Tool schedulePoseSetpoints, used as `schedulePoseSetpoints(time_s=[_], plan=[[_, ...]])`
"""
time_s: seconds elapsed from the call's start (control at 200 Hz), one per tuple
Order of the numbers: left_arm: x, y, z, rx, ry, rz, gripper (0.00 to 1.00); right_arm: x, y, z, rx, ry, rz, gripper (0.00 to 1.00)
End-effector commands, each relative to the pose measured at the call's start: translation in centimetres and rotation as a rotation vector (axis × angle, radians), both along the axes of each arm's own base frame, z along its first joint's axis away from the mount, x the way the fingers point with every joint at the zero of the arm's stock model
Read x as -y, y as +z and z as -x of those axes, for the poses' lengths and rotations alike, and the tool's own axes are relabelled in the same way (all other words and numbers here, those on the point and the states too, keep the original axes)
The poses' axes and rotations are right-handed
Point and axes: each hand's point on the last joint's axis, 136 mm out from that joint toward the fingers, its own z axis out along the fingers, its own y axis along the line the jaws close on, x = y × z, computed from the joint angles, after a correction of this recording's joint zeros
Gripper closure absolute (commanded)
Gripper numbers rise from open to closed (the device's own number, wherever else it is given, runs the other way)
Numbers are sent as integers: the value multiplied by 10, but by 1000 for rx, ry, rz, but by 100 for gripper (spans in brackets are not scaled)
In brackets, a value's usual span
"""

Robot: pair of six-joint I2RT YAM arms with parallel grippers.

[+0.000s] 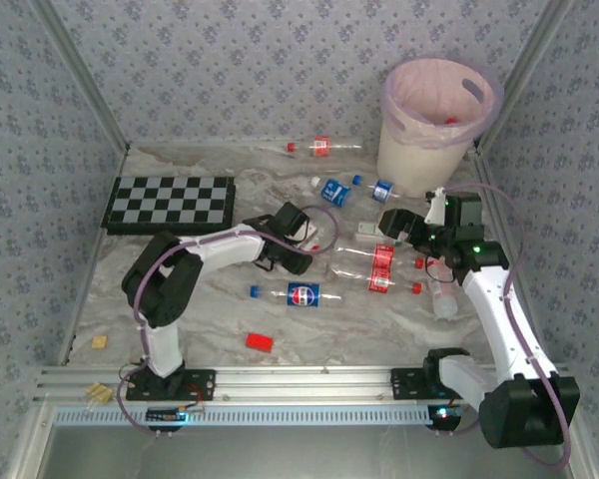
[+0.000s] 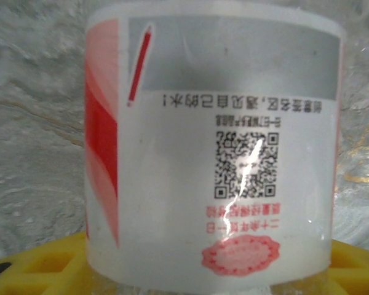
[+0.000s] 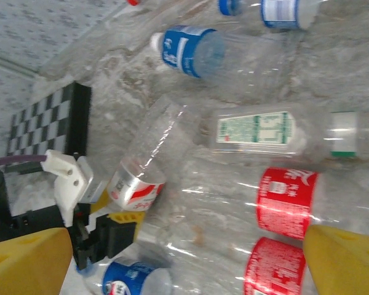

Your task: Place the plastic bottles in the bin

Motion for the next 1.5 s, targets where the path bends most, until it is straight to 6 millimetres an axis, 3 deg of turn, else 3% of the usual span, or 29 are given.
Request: schedulePoseSetpoints(time_s=[0.0,0.155,0.345,0.65,0.945,1.239,1.329,1.494], plan=[[4,62,-14,148,18,75,40,-26,27,-3,78,87,-148,2],[17,103,-3,186,22,288,39,-63,41,-9,150,160,-261,2],[32,142,28,192,-45,576,39,-81,41,-22,140,191,-192,4],[43,141,44,187,-120,560,39,-111,52,-38,155,273,-209,5],[54,143,54,177,-183,559,39,-109,54,-50,153,261,-163,33],[49,147,61,191,-179,579,35,-107,51,-49,149,257,-157,50],[46,149,61,202,-171,576,30,-106,55,-49,158,254,-155,52],[37,160,58,247,-146,566,4,-101,73,-52,207,252,-104,53]])
